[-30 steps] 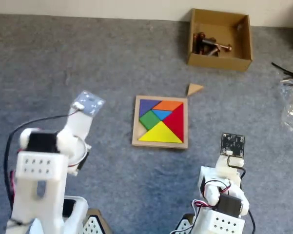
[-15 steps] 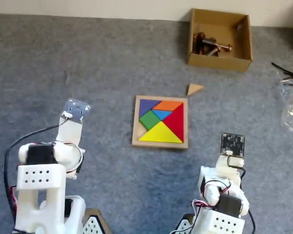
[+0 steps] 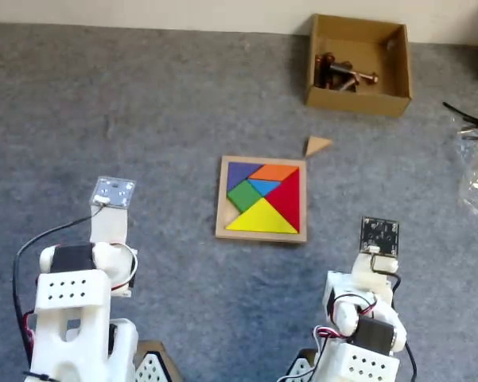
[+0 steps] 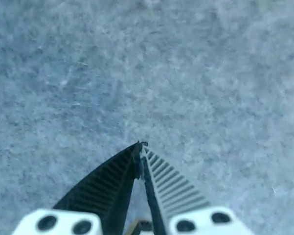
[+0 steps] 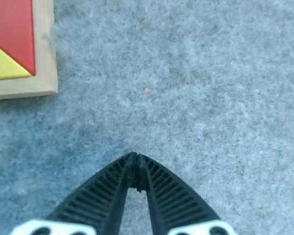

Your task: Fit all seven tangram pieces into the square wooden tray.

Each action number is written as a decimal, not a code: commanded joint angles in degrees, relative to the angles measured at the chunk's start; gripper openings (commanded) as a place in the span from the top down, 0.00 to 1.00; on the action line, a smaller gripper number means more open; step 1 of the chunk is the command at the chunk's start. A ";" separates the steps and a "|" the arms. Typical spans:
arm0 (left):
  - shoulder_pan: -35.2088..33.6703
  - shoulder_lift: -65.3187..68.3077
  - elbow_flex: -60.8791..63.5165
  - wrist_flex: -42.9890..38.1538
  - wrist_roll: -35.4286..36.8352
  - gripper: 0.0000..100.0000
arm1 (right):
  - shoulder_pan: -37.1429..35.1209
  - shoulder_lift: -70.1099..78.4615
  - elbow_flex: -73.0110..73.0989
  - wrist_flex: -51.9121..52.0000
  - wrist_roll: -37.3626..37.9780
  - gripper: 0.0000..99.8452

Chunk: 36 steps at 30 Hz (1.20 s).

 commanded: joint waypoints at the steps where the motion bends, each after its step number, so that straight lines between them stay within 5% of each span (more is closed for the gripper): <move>1: -1.45 -1.63 1.10 -3.60 0.53 0.99 | 0.92 -0.57 6.20 -1.71 -0.44 0.99; 13: -1.27 -2.33 6.29 -11.08 0.53 1.00 | 1.01 -0.48 5.85 -4.18 -0.18 0.99; 23: -1.36 -25.27 13.76 -6.77 0.53 1.00 | 1.01 -0.57 5.14 -4.44 16.44 0.99; 36: -1.27 -35.65 18.24 -2.37 0.53 1.00 | 3.21 1.19 -19.38 5.41 22.68 0.99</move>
